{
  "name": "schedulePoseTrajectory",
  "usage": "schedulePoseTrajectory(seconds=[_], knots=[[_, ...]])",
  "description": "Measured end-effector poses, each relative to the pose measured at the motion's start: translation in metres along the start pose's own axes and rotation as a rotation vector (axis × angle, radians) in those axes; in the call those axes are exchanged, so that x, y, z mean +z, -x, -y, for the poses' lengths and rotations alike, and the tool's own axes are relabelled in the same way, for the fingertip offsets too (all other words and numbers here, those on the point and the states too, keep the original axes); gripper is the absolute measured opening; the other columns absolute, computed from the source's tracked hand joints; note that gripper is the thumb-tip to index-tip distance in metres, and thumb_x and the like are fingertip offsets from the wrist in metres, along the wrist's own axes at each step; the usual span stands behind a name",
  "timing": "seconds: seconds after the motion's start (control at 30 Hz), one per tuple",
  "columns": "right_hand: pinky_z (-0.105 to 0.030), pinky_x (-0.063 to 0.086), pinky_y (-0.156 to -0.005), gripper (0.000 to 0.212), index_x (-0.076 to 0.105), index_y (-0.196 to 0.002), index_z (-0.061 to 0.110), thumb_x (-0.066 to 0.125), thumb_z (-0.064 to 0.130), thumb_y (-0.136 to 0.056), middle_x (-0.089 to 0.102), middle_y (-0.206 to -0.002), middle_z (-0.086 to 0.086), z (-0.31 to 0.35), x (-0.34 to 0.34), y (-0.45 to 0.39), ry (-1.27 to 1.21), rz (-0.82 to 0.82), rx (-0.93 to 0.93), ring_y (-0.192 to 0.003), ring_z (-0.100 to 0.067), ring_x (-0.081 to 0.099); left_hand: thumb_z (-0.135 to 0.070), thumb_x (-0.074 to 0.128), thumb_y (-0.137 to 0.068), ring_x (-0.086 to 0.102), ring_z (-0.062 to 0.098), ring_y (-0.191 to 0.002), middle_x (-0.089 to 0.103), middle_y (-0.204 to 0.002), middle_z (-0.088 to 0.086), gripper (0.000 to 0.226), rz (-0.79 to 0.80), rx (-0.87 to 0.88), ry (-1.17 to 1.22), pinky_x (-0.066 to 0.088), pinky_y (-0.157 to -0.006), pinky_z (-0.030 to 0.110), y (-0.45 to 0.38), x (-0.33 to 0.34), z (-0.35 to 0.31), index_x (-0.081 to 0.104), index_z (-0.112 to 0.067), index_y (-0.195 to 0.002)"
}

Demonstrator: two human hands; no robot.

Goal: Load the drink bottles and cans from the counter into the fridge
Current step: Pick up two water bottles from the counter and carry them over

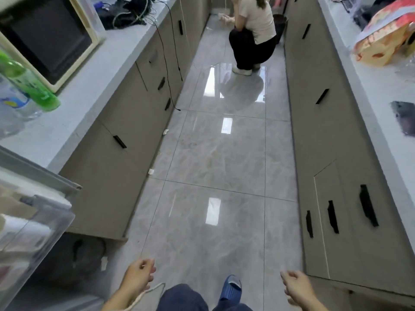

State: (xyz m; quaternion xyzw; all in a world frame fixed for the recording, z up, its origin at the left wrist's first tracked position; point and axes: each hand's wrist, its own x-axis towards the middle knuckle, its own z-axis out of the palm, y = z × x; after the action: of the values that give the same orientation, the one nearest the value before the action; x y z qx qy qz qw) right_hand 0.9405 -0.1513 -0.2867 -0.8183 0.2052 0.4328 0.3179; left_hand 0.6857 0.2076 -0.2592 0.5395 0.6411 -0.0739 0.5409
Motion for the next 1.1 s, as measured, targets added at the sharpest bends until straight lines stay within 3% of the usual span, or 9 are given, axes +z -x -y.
schedulePoseTrajectory(seconds=[0.1,0.3,0.43,0.53,0.63,0.77,0.9,1.1], knots=[[-0.026,0.045,-0.054,0.021,0.062,-0.088,0.013,0.060,0.033,-0.093,0.060,-0.076,-0.007,0.092,0.004,-0.014,-0.024,0.045,-0.127,-0.062,-0.023,0.052,-0.028,0.057,-0.097,0.060,0.028,-0.065,0.071,-0.087,0.012,0.022,-0.034,-0.044,0.021,0.050,-0.063,0.033,-0.013,0.007,-0.005,0.065,-0.008,-0.092],[-0.028,0.040,-0.053,0.022,0.055,-0.080,0.015,0.057,0.031,-0.096,0.049,-0.069,-0.005,0.223,0.033,-0.032,0.089,0.156,-0.282,-0.060,-0.021,0.042,-0.020,0.055,-0.099,0.059,0.029,-0.069,0.066,-0.089,0.018,0.023,-0.032,-0.156,0.100,0.049,-0.062,0.033,-0.056,0.004,-0.029,0.063,0.002,-0.099],[-0.028,0.040,-0.052,0.023,0.058,-0.087,0.013,0.059,0.034,-0.095,0.052,-0.073,-0.004,0.287,0.050,-0.055,0.176,0.164,-0.305,-0.062,-0.022,0.044,-0.020,0.054,-0.100,0.050,0.021,-0.056,0.061,-0.076,0.012,0.022,-0.085,-0.224,0.158,0.041,-0.052,0.025,-0.086,0.003,-0.067,0.063,-0.003,-0.091],[-0.028,0.043,-0.053,0.023,0.060,-0.093,0.013,0.057,0.036,-0.096,0.055,-0.076,-0.006,0.330,0.054,-0.066,0.257,0.153,-0.311,-0.065,-0.022,0.048,-0.026,0.051,-0.100,0.053,0.022,-0.064,0.063,-0.080,0.010,0.028,-0.080,-0.255,0.201,0.046,-0.060,0.030,-0.110,-0.005,-0.106,0.064,-0.005,-0.088],[-0.029,0.049,-0.057,0.023,0.061,-0.098,0.017,0.056,0.040,-0.097,0.064,-0.086,-0.008,0.364,0.058,-0.080,0.383,0.140,-0.328,-0.071,-0.022,0.057,-0.028,0.051,-0.101,0.054,0.019,-0.065,0.062,-0.080,0.008,0.024,-0.076,-0.217,0.275,0.048,-0.061,0.030,-0.140,-0.016,-0.150,0.063,-0.008,-0.096],[-0.032,0.048,-0.059,0.027,0.063,-0.100,0.013,0.056,0.039,-0.097,0.064,-0.091,-0.006,0.409,0.058,-0.103,0.499,0.149,-0.301,-0.073,-0.025,0.056,-0.033,0.053,-0.100,0.054,0.014,-0.063,0.063,-0.084,0.005,0.020,-0.112,-0.133,0.360,0.048,-0.056,0.025,-0.169,-0.030,-0.206,0.061,-0.015,-0.099],[-0.033,0.046,-0.061,0.026,0.065,-0.099,0.012,0.058,0.036,-0.097,0.062,-0.086,-0.009,0.456,0.063,-0.131,0.618,0.176,-0.277,-0.073,-0.025,0.053,-0.029,0.052,-0.100,0.050,0.015,-0.059,0.059,-0.083,0.008,0.022,-0.178,-0.123,0.487,0.042,-0.050,0.023,-0.187,-0.038,-0.245,0.061,-0.012,-0.090],[-0.027,0.037,-0.054,0.030,0.066,-0.082,0.004,0.063,0.031,-0.094,0.052,-0.068,-0.011,0.559,0.101,-0.169,0.781,0.229,-0.319,-0.061,-0.024,0.044,-0.029,0.051,-0.101,0.054,0.015,-0.061,0.062,-0.079,0.007,0.025,-0.340,-0.210,0.605,0.046,-0.049,0.024,-0.177,-0.041,-0.275,0.063,-0.008,-0.093]])
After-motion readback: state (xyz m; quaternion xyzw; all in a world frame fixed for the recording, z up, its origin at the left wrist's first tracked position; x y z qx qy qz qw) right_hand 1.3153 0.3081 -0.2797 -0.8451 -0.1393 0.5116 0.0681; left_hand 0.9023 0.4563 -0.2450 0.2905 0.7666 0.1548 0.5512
